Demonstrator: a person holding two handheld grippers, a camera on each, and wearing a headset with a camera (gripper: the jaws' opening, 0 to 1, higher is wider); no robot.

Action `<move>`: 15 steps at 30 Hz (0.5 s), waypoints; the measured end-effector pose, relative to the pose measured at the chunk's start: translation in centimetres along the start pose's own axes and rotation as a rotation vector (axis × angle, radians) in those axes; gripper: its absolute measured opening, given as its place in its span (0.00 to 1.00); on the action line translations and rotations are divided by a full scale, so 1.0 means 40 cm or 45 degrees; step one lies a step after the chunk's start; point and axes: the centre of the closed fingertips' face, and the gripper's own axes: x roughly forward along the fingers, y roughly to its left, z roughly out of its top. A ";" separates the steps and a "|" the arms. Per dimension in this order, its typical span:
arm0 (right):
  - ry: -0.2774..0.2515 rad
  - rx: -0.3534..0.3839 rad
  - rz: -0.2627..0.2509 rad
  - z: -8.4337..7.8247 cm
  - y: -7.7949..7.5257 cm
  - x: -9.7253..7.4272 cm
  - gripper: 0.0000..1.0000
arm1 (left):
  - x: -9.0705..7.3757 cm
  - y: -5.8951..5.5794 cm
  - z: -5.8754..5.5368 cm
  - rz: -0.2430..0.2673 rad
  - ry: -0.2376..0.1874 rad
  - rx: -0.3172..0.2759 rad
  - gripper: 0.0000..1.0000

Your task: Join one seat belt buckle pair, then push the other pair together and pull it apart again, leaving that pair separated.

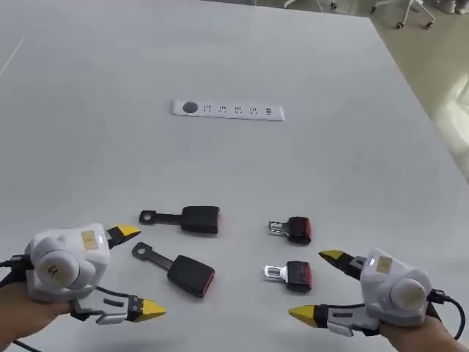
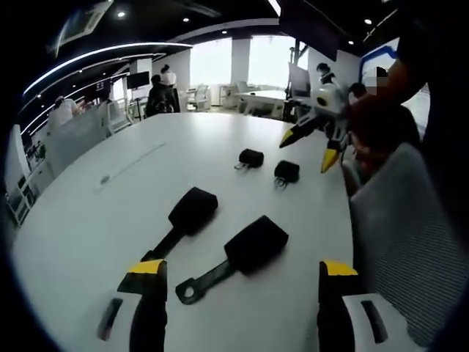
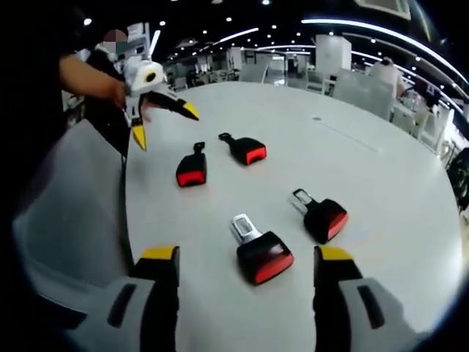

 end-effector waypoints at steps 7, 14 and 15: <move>0.039 -0.017 0.065 -0.010 -0.016 0.021 0.71 | 0.051 -0.007 -0.001 -0.080 0.069 0.109 0.84; 0.070 -0.044 0.137 -0.026 -0.028 0.037 0.68 | 0.095 -0.015 -0.013 -0.180 0.142 0.207 0.79; 0.075 -0.042 0.147 -0.029 -0.028 0.039 0.67 | 0.104 -0.016 -0.021 -0.204 0.177 0.253 0.79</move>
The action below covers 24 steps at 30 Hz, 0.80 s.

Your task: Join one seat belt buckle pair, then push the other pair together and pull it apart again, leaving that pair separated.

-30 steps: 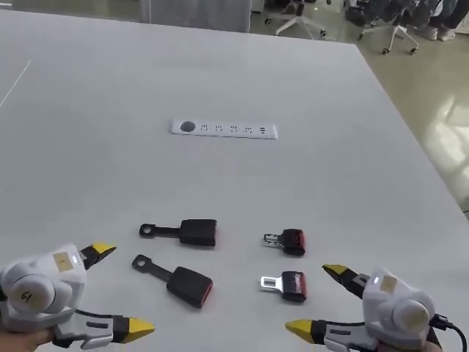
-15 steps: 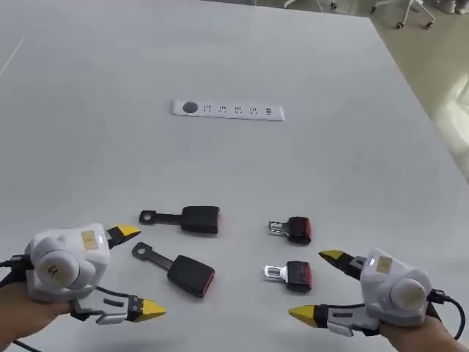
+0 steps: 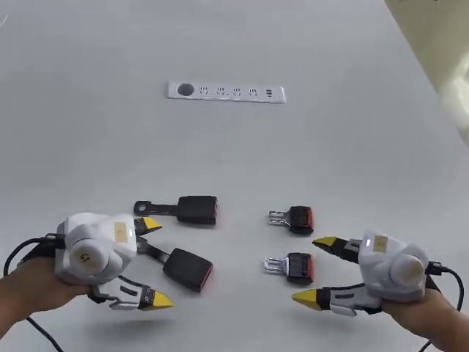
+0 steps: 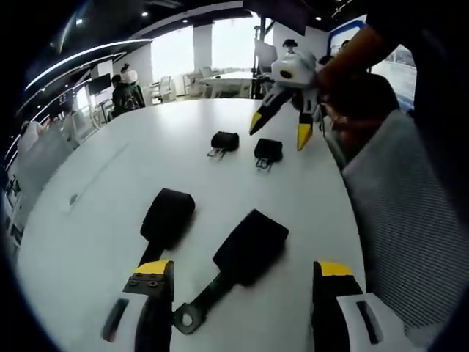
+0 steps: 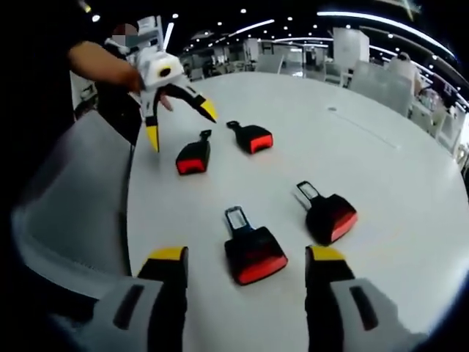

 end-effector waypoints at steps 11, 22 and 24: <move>0.027 -0.057 0.110 -0.003 -0.004 0.028 0.60 | 0.079 0.009 0.000 -0.140 0.133 0.195 0.70; 0.103 -0.155 0.190 -0.037 -0.004 0.037 0.50 | 0.098 0.016 -0.016 -0.233 0.221 0.308 0.49; 0.124 -0.163 0.194 -0.044 -0.004 0.040 0.49 | 0.099 0.019 -0.014 -0.242 0.224 0.302 0.48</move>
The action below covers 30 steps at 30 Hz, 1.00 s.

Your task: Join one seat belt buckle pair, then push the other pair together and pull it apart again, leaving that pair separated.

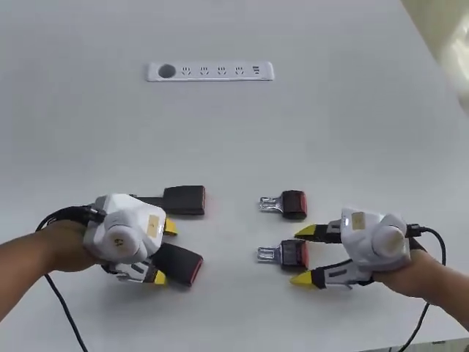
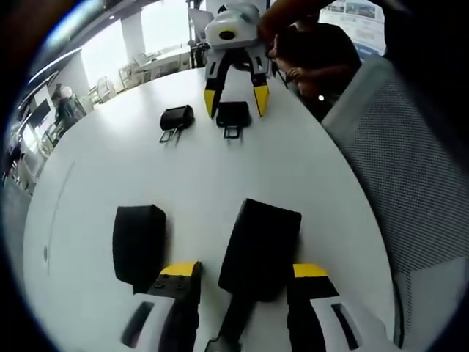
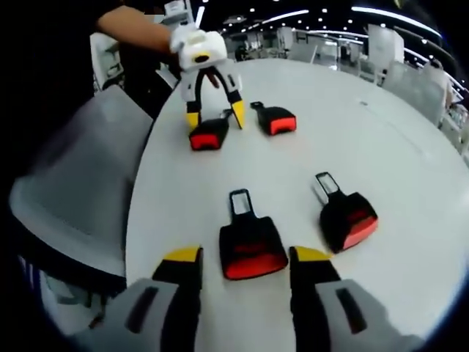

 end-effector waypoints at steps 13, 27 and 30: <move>-0.003 -0.114 0.000 0.003 -0.017 0.006 0.37 | -0.001 -0.007 0.002 0.115 -0.003 -0.111 0.35; -0.041 -0.146 0.028 0.004 -0.014 0.004 0.36 | -0.007 -0.010 -0.008 0.178 -0.023 -0.220 0.34; -0.048 -0.141 0.026 0.006 -0.012 0.005 0.36 | -0.006 -0.010 -0.009 0.170 -0.025 -0.211 0.34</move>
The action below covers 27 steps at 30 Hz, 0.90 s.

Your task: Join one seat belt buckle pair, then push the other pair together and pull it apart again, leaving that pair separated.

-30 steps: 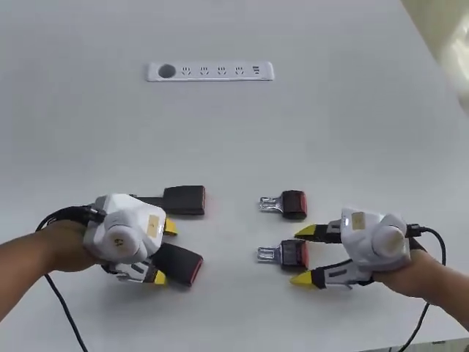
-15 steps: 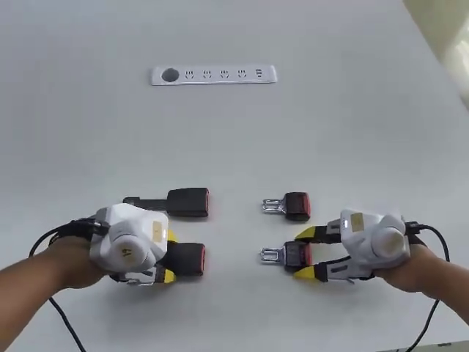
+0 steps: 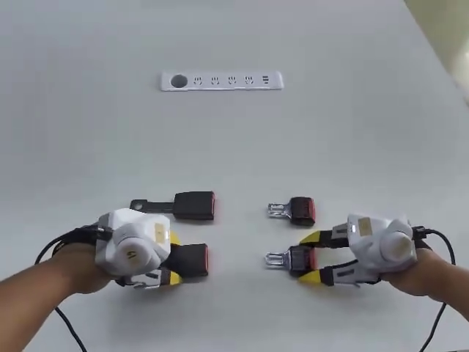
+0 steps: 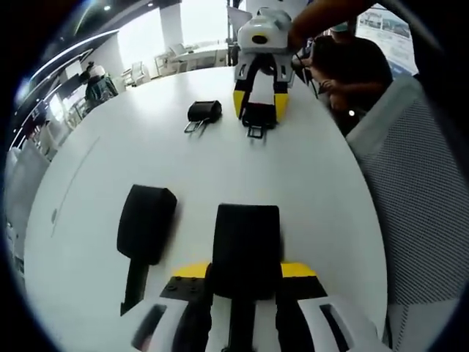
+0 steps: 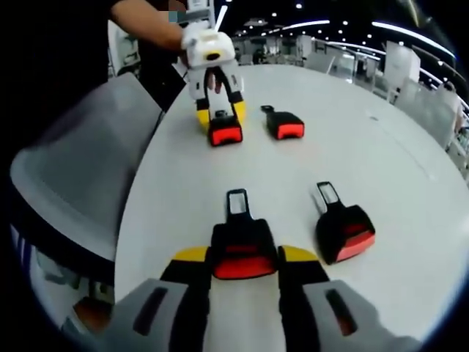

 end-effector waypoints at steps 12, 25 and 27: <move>-0.065 -0.010 0.026 0.047 0.022 0.036 0.36 | 0.000 -0.002 -0.001 -0.034 0.010 0.021 0.35; -0.130 -0.002 0.040 0.104 0.030 0.092 0.36 | -0.002 -0.002 0.002 -0.045 -0.046 0.037 0.35; -0.139 0.001 0.040 0.112 0.031 0.100 0.36 | -0.002 -0.002 0.001 -0.046 -0.051 0.034 0.35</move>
